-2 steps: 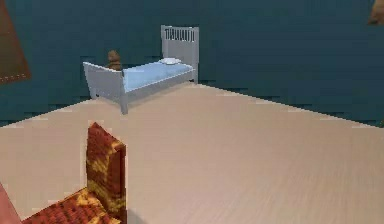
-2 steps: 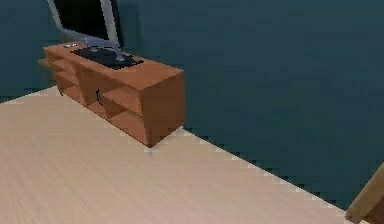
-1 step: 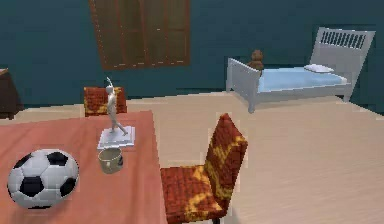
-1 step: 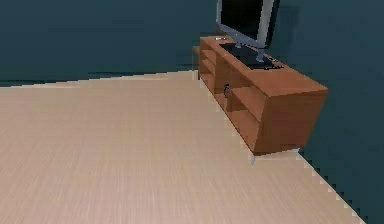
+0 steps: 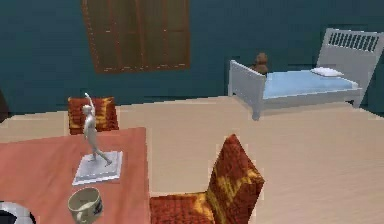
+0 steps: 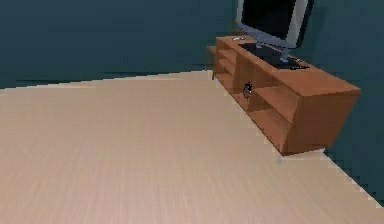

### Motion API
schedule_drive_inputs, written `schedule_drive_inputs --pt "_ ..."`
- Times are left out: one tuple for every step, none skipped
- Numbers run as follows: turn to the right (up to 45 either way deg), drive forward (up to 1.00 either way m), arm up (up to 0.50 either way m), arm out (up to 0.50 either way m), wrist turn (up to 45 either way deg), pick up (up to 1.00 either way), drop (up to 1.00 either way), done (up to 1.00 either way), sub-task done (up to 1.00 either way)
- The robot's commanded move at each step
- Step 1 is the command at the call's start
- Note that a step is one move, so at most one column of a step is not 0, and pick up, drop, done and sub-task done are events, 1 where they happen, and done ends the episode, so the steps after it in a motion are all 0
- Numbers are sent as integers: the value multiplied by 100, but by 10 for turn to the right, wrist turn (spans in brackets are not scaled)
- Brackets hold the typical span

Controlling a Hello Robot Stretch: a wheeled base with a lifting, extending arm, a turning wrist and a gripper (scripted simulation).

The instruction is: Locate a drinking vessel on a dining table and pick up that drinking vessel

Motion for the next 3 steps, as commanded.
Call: schedule_drive_inputs --pt "-450 0 0 0 0 0 0 0 0" --pt "-450 0 0 0 0 0 0 0 0" --pt "-300 0 0 0 0 0 0 0 0"
